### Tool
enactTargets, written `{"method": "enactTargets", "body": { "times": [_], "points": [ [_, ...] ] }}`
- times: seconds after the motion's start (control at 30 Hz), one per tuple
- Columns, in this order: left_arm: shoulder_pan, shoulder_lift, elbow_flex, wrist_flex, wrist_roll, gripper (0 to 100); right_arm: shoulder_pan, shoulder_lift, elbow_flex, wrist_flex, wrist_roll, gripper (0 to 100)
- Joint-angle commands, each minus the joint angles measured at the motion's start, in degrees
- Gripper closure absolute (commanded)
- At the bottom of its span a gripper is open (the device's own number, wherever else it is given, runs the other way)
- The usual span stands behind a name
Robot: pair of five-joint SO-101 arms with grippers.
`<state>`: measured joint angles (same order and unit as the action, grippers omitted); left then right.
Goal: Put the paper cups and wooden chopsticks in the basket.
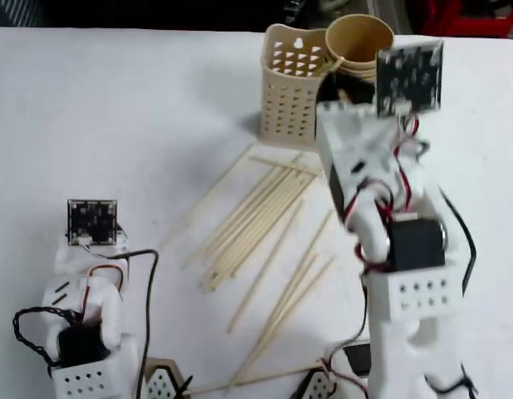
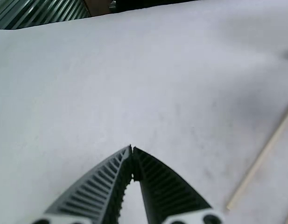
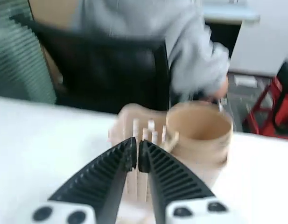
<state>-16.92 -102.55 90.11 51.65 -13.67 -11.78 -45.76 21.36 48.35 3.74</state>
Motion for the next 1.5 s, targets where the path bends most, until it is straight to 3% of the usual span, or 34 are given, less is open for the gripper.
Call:
{"method": "enactTargets", "body": {
  "times": [0.0,0.2,0.37,0.57,0.8,1.0,1.13,1.27,1.47],
  "points": [
    [-0.22,-1.01,-0.35,-1.41,-0.62,98,0.66,-8.22,7.74,2.15,0.62,98.1],
    [-0.22,-1.01,-1.76,-1.32,-0.62,98,0.75,-21.14,29.19,2.15,0.62,98.1],
    [0.22,-0.75,-4.84,-0.88,-0.62,98,6.11,-29.67,39.91,2.15,0.62,97.8],
    [8.40,-0.66,-8.70,3.52,-5.54,94,15.08,-32.66,45.27,2.33,0.09,98.0],
    [15.96,0.92,-17.58,12.13,-10.02,94,17.19,-33.01,49.93,2.07,-8.44,97.8],
    [20.53,20.44,-27.87,14.24,-10.55,87,21.14,-33.01,51.52,2.07,-8.79,97.8],
    [27.03,37.67,-36.48,16.53,-16.09,83,25.01,-33.01,52.13,2.07,-8.79,97.8],
    [31.16,53.23,-44.84,16.97,-12.66,76,27.65,-33.01,52.31,2.07,-8.79,97.8],
    [36.18,75.47,-56.26,16.44,-12.57,75,27.74,-33.01,52.40,2.15,-8.79,97.8]
  ]
}}
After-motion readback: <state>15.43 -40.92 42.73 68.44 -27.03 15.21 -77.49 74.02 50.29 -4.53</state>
